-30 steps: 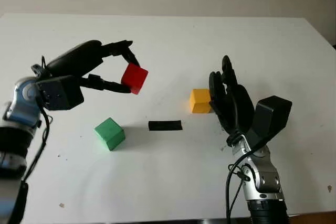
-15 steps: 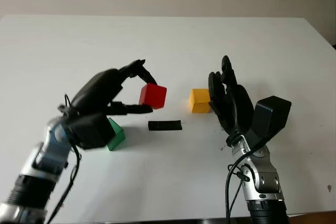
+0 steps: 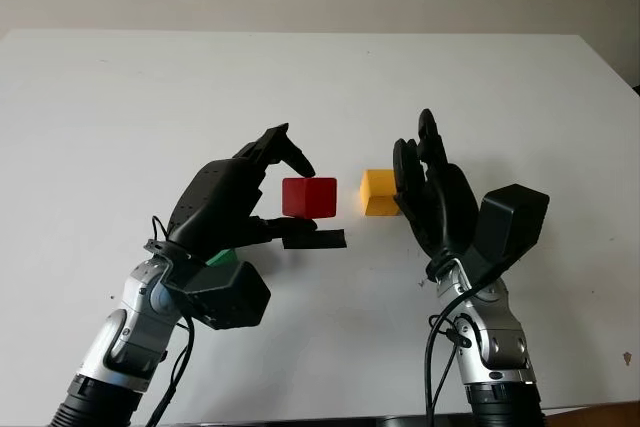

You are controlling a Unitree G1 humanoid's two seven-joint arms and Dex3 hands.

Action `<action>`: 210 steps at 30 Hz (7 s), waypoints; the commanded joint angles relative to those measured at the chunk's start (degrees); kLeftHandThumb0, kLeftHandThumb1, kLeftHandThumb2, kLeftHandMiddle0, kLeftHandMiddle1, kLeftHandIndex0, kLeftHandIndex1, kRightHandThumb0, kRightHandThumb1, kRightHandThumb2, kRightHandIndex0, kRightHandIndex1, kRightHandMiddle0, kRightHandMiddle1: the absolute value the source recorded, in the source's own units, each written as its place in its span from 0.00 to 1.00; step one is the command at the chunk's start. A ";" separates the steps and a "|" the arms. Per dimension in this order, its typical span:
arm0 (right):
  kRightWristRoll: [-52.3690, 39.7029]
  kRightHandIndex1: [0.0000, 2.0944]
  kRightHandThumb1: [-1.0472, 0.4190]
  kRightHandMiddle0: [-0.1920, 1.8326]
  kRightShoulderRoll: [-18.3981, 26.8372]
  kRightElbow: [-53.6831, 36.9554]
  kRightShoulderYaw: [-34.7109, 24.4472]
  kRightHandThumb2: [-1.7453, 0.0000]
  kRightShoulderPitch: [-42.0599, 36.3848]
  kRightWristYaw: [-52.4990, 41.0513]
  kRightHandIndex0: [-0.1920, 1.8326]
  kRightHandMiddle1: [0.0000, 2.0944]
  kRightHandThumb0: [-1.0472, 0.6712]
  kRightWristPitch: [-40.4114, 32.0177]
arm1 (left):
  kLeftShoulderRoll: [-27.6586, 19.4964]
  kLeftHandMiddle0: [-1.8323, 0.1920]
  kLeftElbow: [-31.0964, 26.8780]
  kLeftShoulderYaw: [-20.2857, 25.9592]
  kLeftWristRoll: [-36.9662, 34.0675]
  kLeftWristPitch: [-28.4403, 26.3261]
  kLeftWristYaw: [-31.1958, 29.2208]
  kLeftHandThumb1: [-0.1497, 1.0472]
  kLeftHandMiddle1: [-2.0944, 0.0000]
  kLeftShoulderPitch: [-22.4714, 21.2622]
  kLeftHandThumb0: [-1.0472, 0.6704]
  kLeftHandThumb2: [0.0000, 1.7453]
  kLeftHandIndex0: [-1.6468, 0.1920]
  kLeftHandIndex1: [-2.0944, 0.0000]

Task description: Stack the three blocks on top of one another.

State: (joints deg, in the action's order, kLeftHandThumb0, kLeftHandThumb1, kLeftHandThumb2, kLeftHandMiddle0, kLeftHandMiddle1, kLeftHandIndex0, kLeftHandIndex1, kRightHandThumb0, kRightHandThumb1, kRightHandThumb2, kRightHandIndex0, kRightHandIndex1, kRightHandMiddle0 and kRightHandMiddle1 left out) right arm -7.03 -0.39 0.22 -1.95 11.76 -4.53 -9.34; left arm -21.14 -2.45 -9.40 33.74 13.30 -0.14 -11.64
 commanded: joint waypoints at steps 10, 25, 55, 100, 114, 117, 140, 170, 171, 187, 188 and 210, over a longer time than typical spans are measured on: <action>-0.31 0.00 0.00 0.00 -0.16 -0.91 0.00 0.68 -0.48 -0.03 0.00 0.00 0.27 0.68 | 1.70 0.82 -1.41 -1.17 -1.61 -3.10 -2.10 1.00 0.98 0.58 0.36 0.07 0.83 0.07; 0.42 0.00 0.00 0.00 0.18 -1.30 0.22 0.69 -0.70 0.24 0.00 0.00 0.26 0.59 | 2.60 0.80 -4.57 -1.47 -7.21 -8.81 -8.70 1.00 0.97 1.84 0.35 0.04 0.77 0.10; 0.56 0.00 0.00 0.00 0.16 -1.87 0.13 0.69 -1.00 0.46 0.00 0.00 0.26 1.08 | 1.48 0.85 -5.25 -8.76 16.81 -19.16 -5.57 1.00 0.98 0.23 0.33 0.08 0.85 0.26; 4.19 0.00 0.00 0.00 6.61 0.83 -2.51 0.85 3.02 -0.51 0.00 0.00 0.21 5.88 | 3.05 1.00 -8.26 7.00 -6.85 -13.22 -0.21 1.00 1.00 -1.05 0.13 0.28 1.00 1.00; 11.37 0.03 0.07 0.11 24.07 -1.23 -1.73 0.98 12.53 -10.59 0.04 0.06 0.27 1.85 | 4.90 1.00 6.28 23.58 -43.62 -11.89 -10.32 1.00 0.98 -8.54 0.17 0.35 1.00 0.99; 15.94 0.04 0.09 0.15 29.56 -0.95 1.48 0.98 14.37 -15.56 0.07 0.07 0.27 1.25 | 4.82 0.99 8.71 24.23 -44.52 -12.70 -9.91 1.00 0.97 -9.96 0.18 0.33 0.98 0.98; 34.40 0.02 0.15 0.23 37.44 10.83 14.51 0.97 21.51 -22.90 0.10 0.03 0.22 13.80 | 3.38 0.96 13.35 24.33 -43.92 -12.50 -7.89 1.00 0.97 -14.66 0.18 0.31 0.96 0.97; 39.92 0.03 0.10 0.37 34.35 16.69 16.20 0.97 18.82 -11.24 0.14 0.11 0.30 19.48 | 3.31 0.94 13.06 23.36 -41.85 -10.41 -8.19 1.00 0.97 -13.69 0.19 0.28 0.94 0.97; 39.76 0.03 0.10 0.37 34.29 16.82 16.19 0.97 18.85 -11.39 0.14 0.11 0.30 19.49 | 3.32 0.94 12.95 23.30 -41.76 -10.44 -8.08 1.00 0.97 -13.66 0.19 0.28 0.94 0.97; 41.81 0.03 0.11 0.33 34.93 18.91 17.92 0.97 19.31 -10.68 0.16 0.27 0.27 21.79 | 2.90 0.94 13.70 23.18 -41.77 -9.49 -8.31 1.00 0.97 -13.67 0.21 0.28 0.93 0.97; 41.89 0.03 0.11 0.32 34.91 18.94 17.91 0.97 19.29 -10.60 0.16 0.28 0.27 21.77 | 2.81 0.94 13.78 23.15 -41.74 -9.43 -8.42 1.00 0.97 -13.65 0.21 0.28 0.93 0.97; 43.93 0.04 0.08 0.31 35.74 19.19 16.97 0.97 19.62 -5.79 0.24 0.64 0.39 23.20 | 3.15 0.94 12.88 22.97 -41.24 -11.13 -8.00 1.00 0.98 -13.33 0.20 0.26 0.94 0.98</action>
State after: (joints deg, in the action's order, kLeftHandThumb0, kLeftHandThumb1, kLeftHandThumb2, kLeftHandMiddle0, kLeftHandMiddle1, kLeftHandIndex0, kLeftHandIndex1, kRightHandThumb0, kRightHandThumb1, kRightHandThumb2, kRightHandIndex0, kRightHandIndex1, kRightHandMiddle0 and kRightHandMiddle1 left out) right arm 36.99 34.49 19.43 15.74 30.76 -10.97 13.26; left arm -17.77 11.03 13.59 -7.45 2.26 -8.15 -25.05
